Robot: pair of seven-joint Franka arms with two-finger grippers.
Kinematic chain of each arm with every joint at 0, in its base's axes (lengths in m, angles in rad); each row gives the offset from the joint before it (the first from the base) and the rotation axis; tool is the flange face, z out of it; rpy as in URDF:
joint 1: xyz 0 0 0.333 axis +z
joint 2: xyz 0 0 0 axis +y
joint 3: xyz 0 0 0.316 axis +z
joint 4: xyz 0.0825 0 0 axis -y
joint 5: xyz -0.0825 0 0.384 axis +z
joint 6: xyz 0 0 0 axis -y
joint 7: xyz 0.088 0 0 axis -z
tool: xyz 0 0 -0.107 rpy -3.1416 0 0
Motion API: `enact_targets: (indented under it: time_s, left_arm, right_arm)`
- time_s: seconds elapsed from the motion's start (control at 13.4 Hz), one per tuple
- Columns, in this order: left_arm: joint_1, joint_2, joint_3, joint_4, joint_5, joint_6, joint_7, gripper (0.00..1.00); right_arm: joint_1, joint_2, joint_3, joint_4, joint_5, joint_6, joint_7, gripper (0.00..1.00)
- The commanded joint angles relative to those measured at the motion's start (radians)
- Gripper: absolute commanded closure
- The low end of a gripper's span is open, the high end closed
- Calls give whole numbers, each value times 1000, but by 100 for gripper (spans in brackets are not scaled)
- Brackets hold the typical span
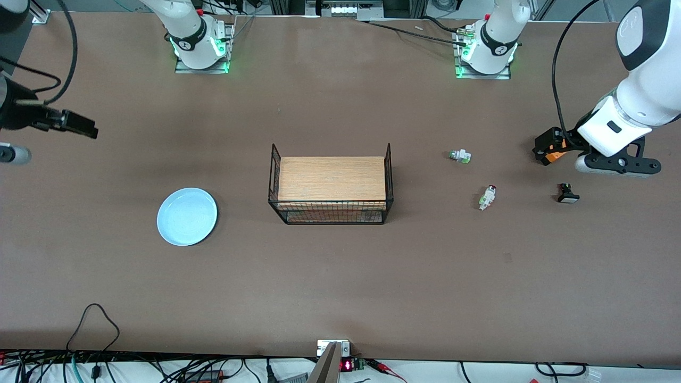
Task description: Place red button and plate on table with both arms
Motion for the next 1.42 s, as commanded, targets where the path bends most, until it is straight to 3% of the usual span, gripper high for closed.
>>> enact_targets:
  time_s: [0.0, 0.37, 0.75, 1.34]
  left_arm:
    - [4, 17, -2, 36, -12, -3, -1, 0]
    - [5, 23, 0, 38, -12, -3, 0, 0]
    - [5, 25, 0, 39, -12, 0, 0, 0]
    - [4, 26, -2, 39, -12, 0, 0, 0]
  right_arm:
    - [-3, -126, 2, -155, 11, 52, -60, 0]
    - [20, -163, 2, -195, 8, 80, -57, 0]
    - [3, -102, -4, -125, 6, 71, -63, 0]
    - [2, -99, -6, -123, -5, 134, -44, 0]
